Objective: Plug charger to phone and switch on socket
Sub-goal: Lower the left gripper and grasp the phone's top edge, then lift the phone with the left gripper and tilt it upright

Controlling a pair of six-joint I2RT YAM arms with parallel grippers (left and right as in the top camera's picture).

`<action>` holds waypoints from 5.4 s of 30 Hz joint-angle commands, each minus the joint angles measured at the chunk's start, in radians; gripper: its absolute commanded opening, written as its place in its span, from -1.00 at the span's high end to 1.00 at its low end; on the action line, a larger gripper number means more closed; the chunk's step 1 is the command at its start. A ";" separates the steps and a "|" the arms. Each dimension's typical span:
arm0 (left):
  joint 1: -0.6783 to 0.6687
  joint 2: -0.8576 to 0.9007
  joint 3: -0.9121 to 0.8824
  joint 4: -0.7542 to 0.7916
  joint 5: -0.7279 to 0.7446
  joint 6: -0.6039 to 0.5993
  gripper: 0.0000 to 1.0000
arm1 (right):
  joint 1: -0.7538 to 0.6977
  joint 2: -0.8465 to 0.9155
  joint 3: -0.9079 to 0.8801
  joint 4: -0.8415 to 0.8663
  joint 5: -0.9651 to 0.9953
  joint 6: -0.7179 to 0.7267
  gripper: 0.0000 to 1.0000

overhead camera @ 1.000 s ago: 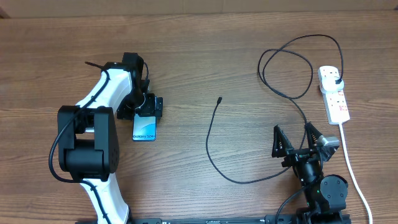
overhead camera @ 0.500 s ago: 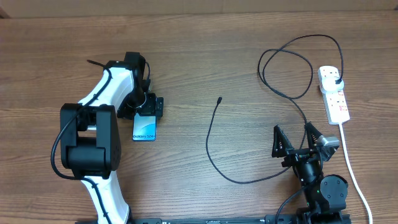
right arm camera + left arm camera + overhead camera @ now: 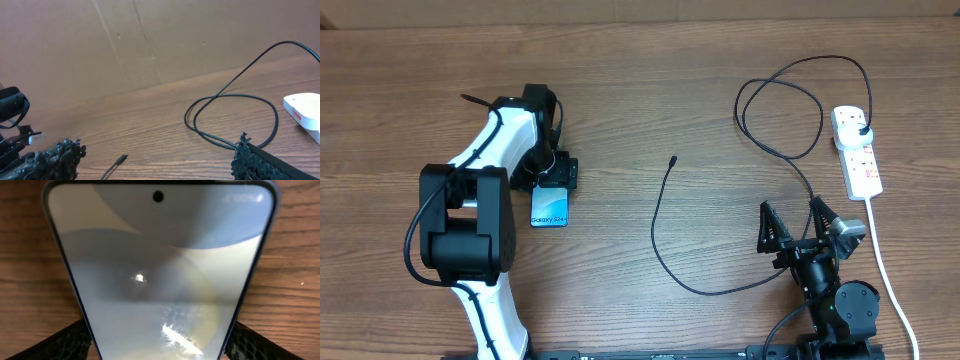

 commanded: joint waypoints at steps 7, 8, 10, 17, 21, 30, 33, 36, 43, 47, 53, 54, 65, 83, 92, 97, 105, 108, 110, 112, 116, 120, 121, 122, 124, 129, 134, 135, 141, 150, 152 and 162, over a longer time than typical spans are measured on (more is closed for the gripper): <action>-0.026 0.081 -0.039 -0.003 -0.007 -0.210 -0.78 | 0.003 -0.009 -0.011 0.004 0.002 -0.001 -1.00; -0.027 0.081 -0.039 -0.003 0.013 -0.217 -0.77 | 0.003 -0.009 -0.011 0.005 0.002 -0.001 -1.00; -0.027 0.081 -0.039 -0.003 0.054 -0.220 -0.76 | 0.003 -0.009 -0.011 0.004 0.002 -0.001 -1.00; -0.027 0.081 -0.039 -0.032 0.116 -0.347 -0.68 | 0.003 -0.009 -0.011 0.004 0.002 -0.001 -1.00; -0.027 0.081 -0.039 -0.036 0.146 -0.409 -0.59 | 0.003 -0.009 -0.011 0.005 0.002 -0.001 -1.00; -0.027 0.081 -0.039 0.033 0.129 -0.359 -0.72 | 0.003 -0.009 -0.011 0.004 0.002 -0.001 -1.00; -0.027 0.081 -0.039 0.060 0.129 -0.306 -0.90 | 0.003 -0.009 -0.011 0.004 0.002 -0.001 -1.00; -0.027 0.081 -0.039 0.068 0.129 -0.272 -1.00 | 0.003 -0.009 -0.011 0.004 0.002 -0.001 -1.00; -0.027 0.081 -0.039 0.069 0.128 -0.228 -0.93 | 0.003 -0.009 -0.011 0.004 0.002 -0.001 -1.00; -0.027 0.081 -0.039 0.068 0.128 -0.229 -0.78 | 0.003 -0.009 -0.011 0.005 0.002 -0.001 -1.00; -0.027 0.081 -0.039 0.054 0.103 -0.229 -0.66 | 0.003 -0.009 -0.011 0.004 0.002 -0.001 -1.00; -0.027 0.081 -0.039 0.052 0.102 -0.229 -0.66 | 0.003 -0.009 -0.011 0.005 0.002 -0.001 -1.00; -0.032 0.081 -0.043 0.040 0.084 -0.265 -0.80 | 0.003 -0.009 -0.011 0.004 0.002 -0.001 -1.00; -0.046 0.082 -0.140 0.126 0.035 -0.313 -0.57 | 0.003 -0.009 -0.011 0.004 0.002 -0.001 -1.00; -0.045 0.082 -0.115 0.100 0.035 -0.313 -0.50 | 0.003 -0.009 -0.011 0.004 0.002 -0.001 -1.00; -0.045 0.082 -0.035 0.023 0.035 -0.313 -0.46 | 0.003 -0.009 -0.011 0.004 0.002 -0.001 -1.00; -0.045 0.082 0.163 -0.104 0.035 -0.312 -0.47 | 0.003 -0.009 -0.011 0.004 0.002 -0.001 -1.00; -0.045 0.082 0.239 -0.142 0.035 -0.312 -0.47 | 0.003 -0.009 -0.011 0.004 0.002 -0.001 -1.00; -0.045 0.082 0.287 -0.166 0.035 -0.312 -0.48 | 0.003 -0.009 -0.011 0.004 0.002 -0.001 -1.00; -0.045 0.082 0.331 -0.191 0.037 -0.313 -0.47 | 0.003 -0.009 -0.011 0.004 0.002 -0.001 -1.00; -0.045 0.082 0.413 -0.241 0.111 -0.312 -0.47 | 0.003 -0.009 -0.011 0.005 0.002 -0.001 -1.00; -0.045 0.082 0.473 -0.282 0.244 -0.312 -0.47 | 0.003 -0.009 -0.011 0.004 0.002 -0.001 -1.00; -0.045 0.082 0.483 -0.290 0.291 -0.312 -0.47 | 0.003 -0.009 -0.011 0.004 0.002 -0.001 -1.00; -0.045 0.082 0.490 -0.292 0.333 -0.312 -0.48 | 0.003 -0.009 -0.011 0.004 0.002 -0.001 -1.00; -0.045 0.082 0.493 -0.291 0.428 -0.312 -0.48 | 0.003 -0.009 -0.011 0.004 0.002 -0.001 -1.00; -0.045 0.082 0.493 -0.308 0.577 -0.313 -0.49 | 0.003 -0.009 -0.011 0.005 0.002 -0.001 -1.00; -0.045 0.082 0.493 -0.320 0.637 -0.312 -0.51 | 0.003 -0.009 -0.011 0.004 0.002 -0.001 -1.00; -0.045 0.082 0.493 -0.322 0.637 -0.312 -0.51 | 0.003 -0.009 -0.011 0.004 0.002 -0.001 -1.00; -0.045 0.082 0.493 -0.356 0.639 -0.313 -0.54 | 0.003 -0.009 -0.011 0.004 0.002 -0.001 -1.00; -0.045 0.082 0.493 -0.413 0.710 -0.348 -0.51 | 0.003 -0.009 -0.011 0.005 0.002 -0.001 -1.00; -0.045 0.082 0.493 -0.435 0.758 -0.371 -0.53 | 0.003 -0.009 -0.011 0.005 0.002 -0.001 -1.00; -0.045 0.082 0.493 -0.467 0.969 -0.516 -0.48 | 0.003 -0.009 -0.011 0.005 0.002 -0.001 -1.00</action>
